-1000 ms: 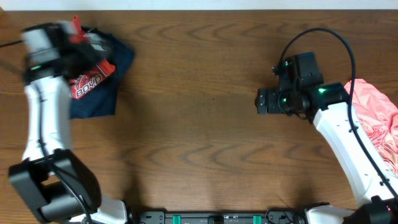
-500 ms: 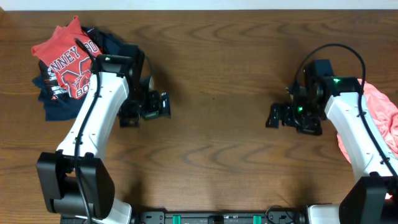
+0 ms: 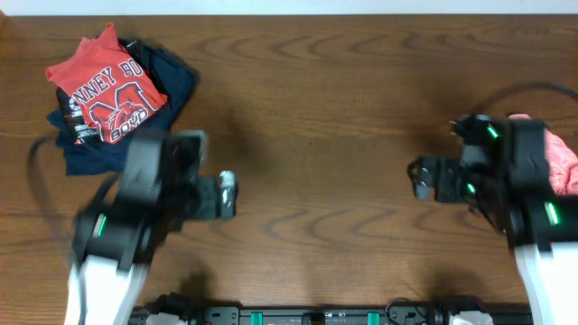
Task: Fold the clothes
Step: 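Release the coral shirt and retract the left gripper toward the base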
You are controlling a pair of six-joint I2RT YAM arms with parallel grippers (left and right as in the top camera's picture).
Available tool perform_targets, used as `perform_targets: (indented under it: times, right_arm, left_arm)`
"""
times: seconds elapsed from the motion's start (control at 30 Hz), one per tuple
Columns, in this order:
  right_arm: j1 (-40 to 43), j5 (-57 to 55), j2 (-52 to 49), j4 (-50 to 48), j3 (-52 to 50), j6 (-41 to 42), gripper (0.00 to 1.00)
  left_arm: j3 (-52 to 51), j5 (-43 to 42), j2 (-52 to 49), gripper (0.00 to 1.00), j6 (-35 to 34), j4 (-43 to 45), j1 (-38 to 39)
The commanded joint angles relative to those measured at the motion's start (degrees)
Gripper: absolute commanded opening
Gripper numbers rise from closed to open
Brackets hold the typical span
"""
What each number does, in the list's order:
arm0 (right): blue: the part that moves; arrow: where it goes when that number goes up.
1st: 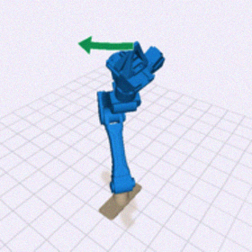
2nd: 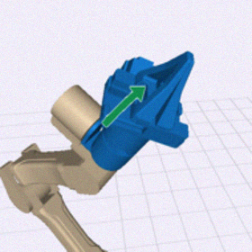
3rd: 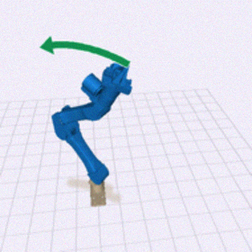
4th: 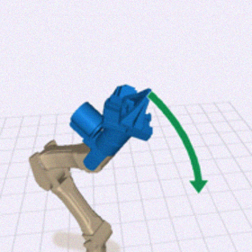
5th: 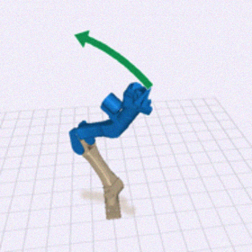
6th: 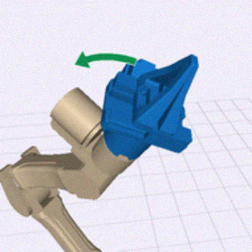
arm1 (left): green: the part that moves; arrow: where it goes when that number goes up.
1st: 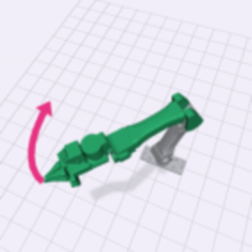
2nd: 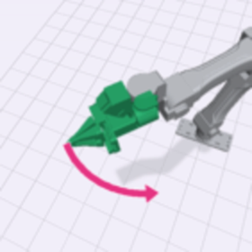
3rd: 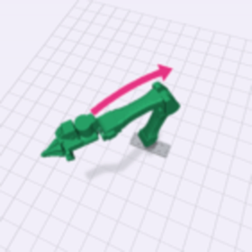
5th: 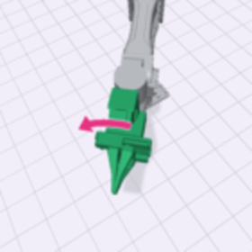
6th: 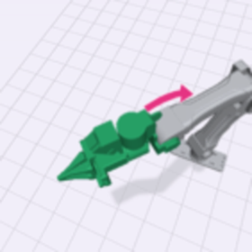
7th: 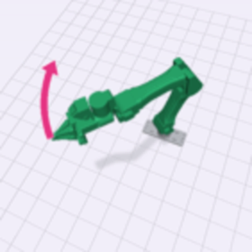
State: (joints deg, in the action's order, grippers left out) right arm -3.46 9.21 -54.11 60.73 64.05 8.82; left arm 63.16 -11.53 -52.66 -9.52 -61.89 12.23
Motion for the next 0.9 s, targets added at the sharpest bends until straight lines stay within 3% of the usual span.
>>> perform_targets:
  times: [0.0, 0.3, 0.87]
  right_arm:
    - [-0.5, -4.3, 8.2, -3.2, -4.2, 1.6, 0.99]
    - [-0.5, -4.3, 20.6, 2.9, -5.1, 1.6, 0.99]
    - [-0.5, -4.4, 21.5, 13.2, -5.2, 1.6, 0.99]
  left_arm:
    - [-4.3, 1.7, 8.3, 0.98, 0.9, 2.9, 0.2]
    - [-4.8, 1.7, 20.3, 0.98, 0.9, 2.4, 0.2]
    - [-4.8, 1.7, 20.9, 0.98, 0.9, 2.4, 0.2]
